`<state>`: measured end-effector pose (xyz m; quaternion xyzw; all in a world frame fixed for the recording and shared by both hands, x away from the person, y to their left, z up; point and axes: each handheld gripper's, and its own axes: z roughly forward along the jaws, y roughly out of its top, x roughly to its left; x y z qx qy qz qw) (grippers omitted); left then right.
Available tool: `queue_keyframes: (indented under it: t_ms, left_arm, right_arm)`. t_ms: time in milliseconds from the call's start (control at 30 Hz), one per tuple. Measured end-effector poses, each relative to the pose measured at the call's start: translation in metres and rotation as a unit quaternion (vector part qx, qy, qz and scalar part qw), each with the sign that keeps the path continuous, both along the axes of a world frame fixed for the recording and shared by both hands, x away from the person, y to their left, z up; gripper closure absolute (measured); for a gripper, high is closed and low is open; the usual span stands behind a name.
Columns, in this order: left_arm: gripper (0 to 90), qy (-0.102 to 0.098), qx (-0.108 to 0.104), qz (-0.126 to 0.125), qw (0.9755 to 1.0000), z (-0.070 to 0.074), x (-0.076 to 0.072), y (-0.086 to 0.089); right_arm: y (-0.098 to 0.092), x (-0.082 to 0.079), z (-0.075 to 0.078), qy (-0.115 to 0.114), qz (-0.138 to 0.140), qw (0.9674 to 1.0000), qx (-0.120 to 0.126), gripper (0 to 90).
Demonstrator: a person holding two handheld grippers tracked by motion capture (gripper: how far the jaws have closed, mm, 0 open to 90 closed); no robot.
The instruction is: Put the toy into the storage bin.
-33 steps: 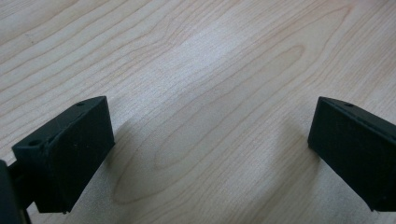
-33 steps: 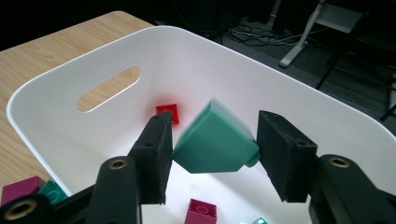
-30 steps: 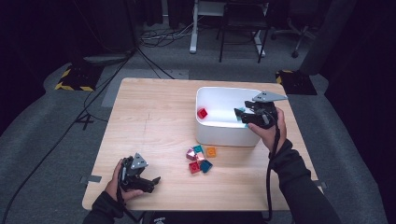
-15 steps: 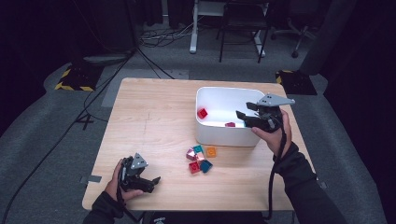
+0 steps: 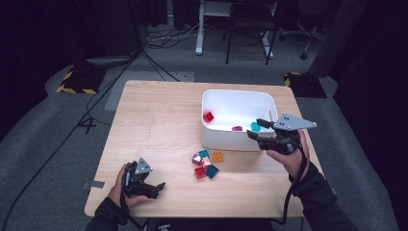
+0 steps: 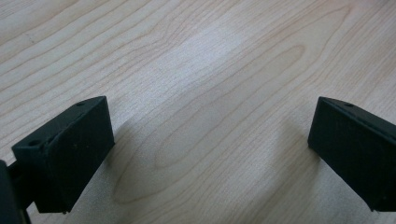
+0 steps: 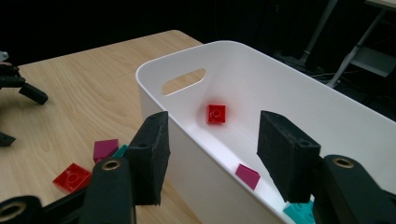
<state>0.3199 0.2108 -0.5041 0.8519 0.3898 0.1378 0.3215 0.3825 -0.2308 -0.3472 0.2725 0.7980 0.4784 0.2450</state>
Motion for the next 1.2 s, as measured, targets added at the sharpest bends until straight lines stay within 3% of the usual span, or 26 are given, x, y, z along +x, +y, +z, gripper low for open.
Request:
queue_keyframes:
  t_ms: [167,300,533,700,967,1067,1200]
  left_arm:
    - [0.5,0.001,0.000,0.000,1.0000,0.000,0.000,0.000]
    - [0.5,0.001,0.000,0.000,1.0000,0.000,0.000,0.000]
    - [0.5,0.000,0.000,0.000,1.0000,0.000,0.000,0.000]
    - [0.5,0.001,0.000,0.000,1.0000,0.000,0.000,0.000]
    - [0.6,0.000,0.001,0.001,1.0000,0.000,0.000,0.000]
    - [0.5,0.000,0.001,0.001,1.0000,0.000,0.000,0.000]
    - [0.5,0.000,0.001,0.001,1.0000,0.000,0.000,0.000]
  right_arm:
    - [0.005,-0.013,-0.014,0.000,0.027,0.9996,-0.001,43.8]
    - [0.013,-0.019,-0.035,0.021,0.044,0.9987,-0.013,43.3]
    - [0.034,-0.019,-0.080,0.056,0.068,0.9950,-0.046,43.1]
    - [0.047,-0.013,-0.103,0.074,0.078,0.9928,-0.053,42.9]
    - [0.063,-0.002,-0.122,0.092,0.078,0.9906,-0.065,41.8]
    - [0.070,0.003,-0.127,0.103,0.088,0.9882,-0.072,39.9]
    - [0.076,0.008,-0.131,0.107,0.081,0.9884,-0.072,40.1]
